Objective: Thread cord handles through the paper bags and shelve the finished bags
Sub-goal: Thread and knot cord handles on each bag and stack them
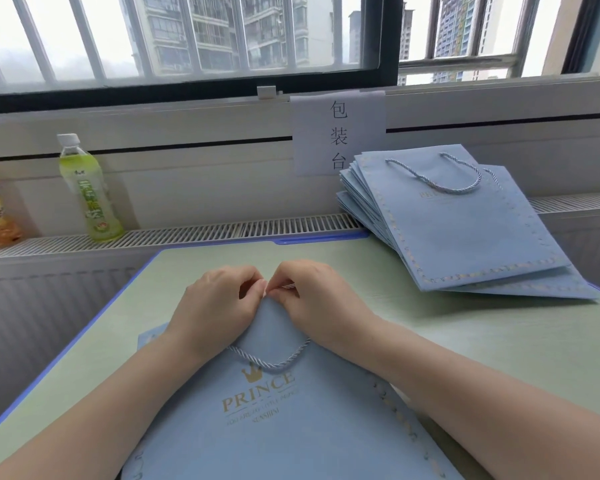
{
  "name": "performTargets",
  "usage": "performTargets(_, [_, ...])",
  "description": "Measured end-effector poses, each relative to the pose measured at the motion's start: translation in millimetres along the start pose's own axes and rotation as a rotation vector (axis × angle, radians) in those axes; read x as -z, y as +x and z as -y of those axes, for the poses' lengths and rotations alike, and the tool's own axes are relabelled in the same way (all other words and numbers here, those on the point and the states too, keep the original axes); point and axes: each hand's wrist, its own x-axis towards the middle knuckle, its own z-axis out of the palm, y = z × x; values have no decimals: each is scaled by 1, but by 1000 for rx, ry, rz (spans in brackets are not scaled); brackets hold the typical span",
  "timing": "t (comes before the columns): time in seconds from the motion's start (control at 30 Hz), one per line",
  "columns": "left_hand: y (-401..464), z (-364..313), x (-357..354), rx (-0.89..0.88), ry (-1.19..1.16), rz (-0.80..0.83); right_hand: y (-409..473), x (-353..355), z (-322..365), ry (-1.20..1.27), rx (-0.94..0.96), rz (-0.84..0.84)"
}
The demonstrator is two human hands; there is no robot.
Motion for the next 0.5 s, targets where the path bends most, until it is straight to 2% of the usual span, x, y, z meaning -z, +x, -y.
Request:
performTargets(0.17, [0, -3, 3, -3, -17, -90, 3, 5, -2, -36, -130, 17])
performTargets(0.33, [2, -3, 4, 21, -104, -48, 4, 7, -2, -97, -88, 81])
performTargets(0.4, [6, -4, 5, 114, -228, 72, 2, 6, 0, -20, -70, 97])
performTargets(0.5, [11, 0, 12, 365, -467, 354, 0, 3, 4, 40, -50, 136])
